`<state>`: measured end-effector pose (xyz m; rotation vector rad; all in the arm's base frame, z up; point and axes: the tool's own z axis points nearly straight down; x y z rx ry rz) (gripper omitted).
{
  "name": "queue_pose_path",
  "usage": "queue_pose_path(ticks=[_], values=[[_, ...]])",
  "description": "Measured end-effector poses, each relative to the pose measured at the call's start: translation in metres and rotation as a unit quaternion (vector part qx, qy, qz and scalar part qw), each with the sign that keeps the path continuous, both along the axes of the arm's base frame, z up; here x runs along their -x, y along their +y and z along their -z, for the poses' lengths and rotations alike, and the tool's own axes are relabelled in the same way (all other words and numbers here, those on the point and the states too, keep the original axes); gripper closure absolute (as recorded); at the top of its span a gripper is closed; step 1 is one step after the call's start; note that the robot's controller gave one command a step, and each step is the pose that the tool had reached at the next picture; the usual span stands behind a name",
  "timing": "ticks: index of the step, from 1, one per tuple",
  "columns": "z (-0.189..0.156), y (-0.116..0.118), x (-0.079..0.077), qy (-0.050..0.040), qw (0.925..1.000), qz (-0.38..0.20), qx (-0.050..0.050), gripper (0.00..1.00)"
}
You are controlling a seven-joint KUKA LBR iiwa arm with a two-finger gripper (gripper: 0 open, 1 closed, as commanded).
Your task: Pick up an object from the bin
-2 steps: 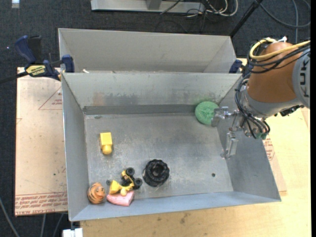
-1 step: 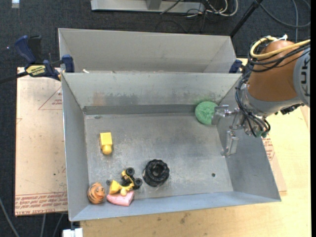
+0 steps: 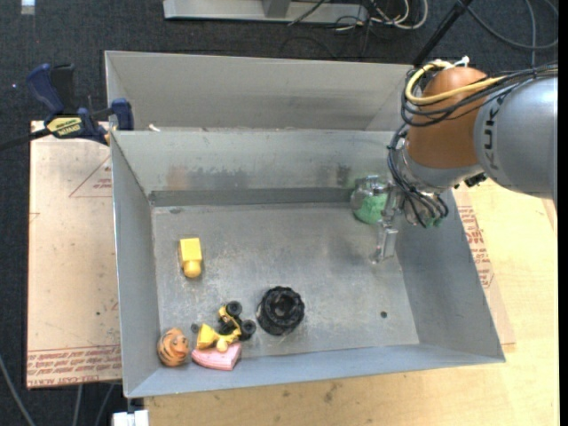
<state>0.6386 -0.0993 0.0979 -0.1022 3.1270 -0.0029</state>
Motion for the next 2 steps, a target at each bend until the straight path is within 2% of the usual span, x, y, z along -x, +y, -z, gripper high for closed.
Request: queue_pose_path(ticks=[1,2], values=[[0.010,-0.004,-0.010,0.0087,0.9973,0.073,-0.002,0.00],[-0.005,-0.034,-0.018,0.0034,0.9954,0.095,-0.001,0.00]])
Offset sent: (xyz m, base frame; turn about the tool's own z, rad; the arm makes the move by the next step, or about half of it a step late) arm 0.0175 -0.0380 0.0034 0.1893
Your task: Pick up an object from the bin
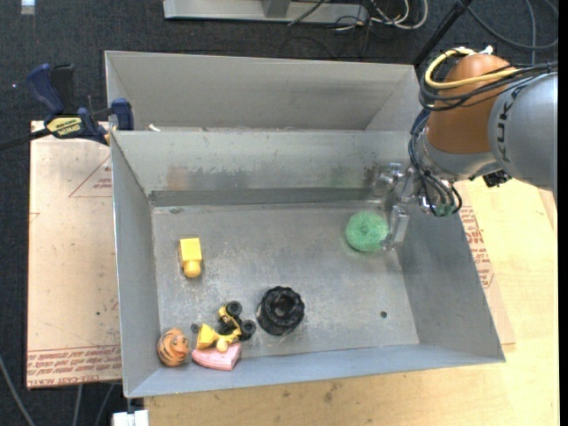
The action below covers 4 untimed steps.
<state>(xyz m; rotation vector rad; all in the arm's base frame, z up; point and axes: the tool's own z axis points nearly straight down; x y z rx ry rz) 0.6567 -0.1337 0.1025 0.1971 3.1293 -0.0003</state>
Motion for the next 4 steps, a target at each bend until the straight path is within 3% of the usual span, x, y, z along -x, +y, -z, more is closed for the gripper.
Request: queue_pose_path(ticks=[1,2,4], values=[[0.022,0.011,0.009,0.0016,0.9943,-0.106,0.000,0.00],[0.032,0.009,0.009,0.0014,0.9717,-0.236,0.000,1.00],[0.029,0.010,0.010,0.0036,0.9717,-0.236,-0.001,1.00]])
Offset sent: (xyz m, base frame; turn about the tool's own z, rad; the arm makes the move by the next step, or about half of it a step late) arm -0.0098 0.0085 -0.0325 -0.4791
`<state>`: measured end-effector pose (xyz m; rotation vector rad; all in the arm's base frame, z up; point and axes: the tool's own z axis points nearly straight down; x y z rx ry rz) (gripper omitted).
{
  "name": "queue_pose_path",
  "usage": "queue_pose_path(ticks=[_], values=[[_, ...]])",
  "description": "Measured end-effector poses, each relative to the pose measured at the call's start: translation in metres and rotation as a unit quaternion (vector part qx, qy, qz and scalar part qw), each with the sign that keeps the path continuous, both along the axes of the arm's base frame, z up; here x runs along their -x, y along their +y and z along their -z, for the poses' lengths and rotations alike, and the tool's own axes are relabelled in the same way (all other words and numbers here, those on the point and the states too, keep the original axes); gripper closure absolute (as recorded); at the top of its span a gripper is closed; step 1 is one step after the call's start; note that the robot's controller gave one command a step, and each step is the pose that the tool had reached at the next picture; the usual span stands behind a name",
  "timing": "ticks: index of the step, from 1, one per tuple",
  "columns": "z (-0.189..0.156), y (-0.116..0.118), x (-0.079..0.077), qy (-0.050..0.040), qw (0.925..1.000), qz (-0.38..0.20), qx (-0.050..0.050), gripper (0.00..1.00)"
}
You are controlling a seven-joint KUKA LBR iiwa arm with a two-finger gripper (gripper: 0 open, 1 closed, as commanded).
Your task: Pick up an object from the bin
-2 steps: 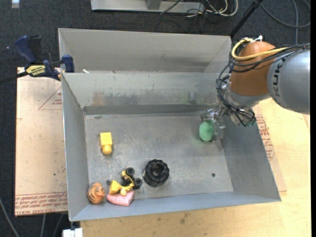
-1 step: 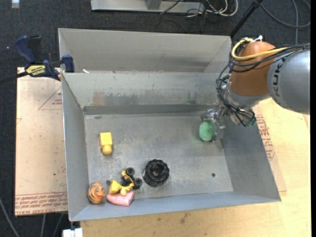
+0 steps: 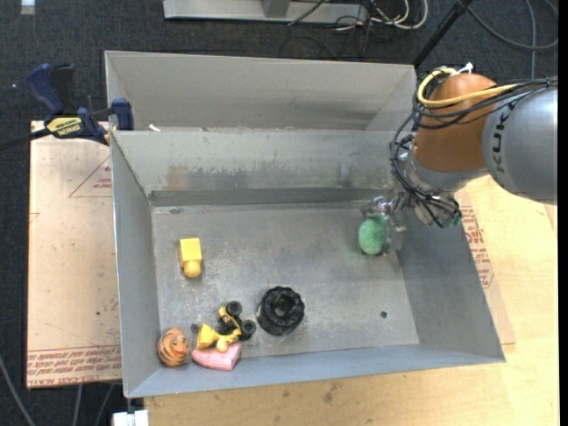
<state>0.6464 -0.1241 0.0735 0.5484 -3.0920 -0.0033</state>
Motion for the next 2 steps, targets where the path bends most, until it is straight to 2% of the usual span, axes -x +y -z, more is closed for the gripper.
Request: queue_pose_path(ticks=[1,2], values=[[-0.020,0.001,0.001,0.0026,1.0000,0.000,-0.001,1.00],[-0.038,0.000,-0.001,-0.0025,1.0000,0.000,0.001,1.00]])
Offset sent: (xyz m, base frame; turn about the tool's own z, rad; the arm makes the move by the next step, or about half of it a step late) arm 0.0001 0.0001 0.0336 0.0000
